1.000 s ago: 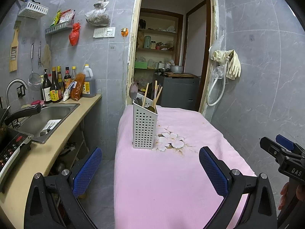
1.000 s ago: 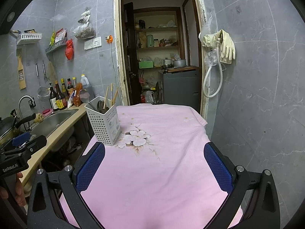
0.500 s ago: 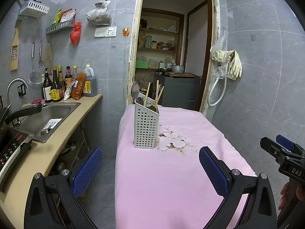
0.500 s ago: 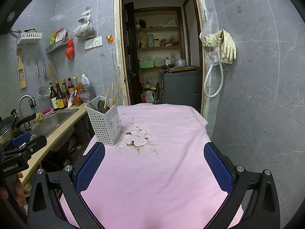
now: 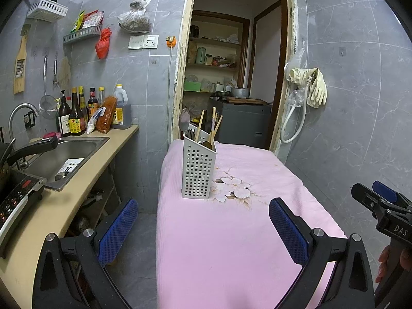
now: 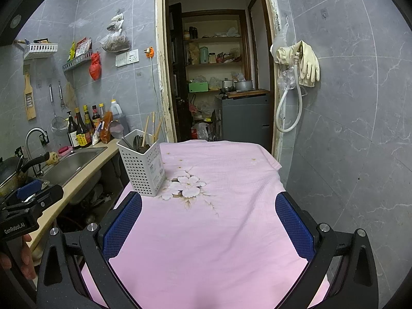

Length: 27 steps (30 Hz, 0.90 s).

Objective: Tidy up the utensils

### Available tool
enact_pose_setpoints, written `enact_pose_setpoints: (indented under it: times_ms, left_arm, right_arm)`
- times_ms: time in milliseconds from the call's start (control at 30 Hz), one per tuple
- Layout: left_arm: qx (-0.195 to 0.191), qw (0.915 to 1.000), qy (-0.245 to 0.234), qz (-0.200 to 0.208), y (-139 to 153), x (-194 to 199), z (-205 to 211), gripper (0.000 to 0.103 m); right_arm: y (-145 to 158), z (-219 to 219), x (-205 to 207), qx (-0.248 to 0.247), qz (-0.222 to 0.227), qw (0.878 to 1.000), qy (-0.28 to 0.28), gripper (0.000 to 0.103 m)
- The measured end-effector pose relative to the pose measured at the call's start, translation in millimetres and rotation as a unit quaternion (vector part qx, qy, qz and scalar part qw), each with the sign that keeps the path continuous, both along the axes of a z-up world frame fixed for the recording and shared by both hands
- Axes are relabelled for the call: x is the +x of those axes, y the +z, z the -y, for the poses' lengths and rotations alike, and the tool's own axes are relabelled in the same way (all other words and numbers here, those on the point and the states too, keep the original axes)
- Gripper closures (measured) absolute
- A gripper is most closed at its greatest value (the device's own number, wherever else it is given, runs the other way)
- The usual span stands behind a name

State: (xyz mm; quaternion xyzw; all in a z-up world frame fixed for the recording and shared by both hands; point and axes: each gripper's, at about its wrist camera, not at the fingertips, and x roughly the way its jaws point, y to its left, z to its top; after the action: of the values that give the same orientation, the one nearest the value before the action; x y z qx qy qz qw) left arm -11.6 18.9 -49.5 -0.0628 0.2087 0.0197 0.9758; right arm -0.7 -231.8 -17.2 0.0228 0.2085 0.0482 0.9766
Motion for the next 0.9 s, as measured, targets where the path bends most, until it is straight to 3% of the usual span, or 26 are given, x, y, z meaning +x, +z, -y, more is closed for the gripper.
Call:
enact_pose_setpoints:
  times_ms: [900]
  left_arm:
    - [-0.002,1.0,0.0,-0.003,0.7,0.9,-0.1,0.0]
  right_arm:
    - [-0.2,-0.8,0.3,0.0,-0.001,1.0,0.0,0.001]
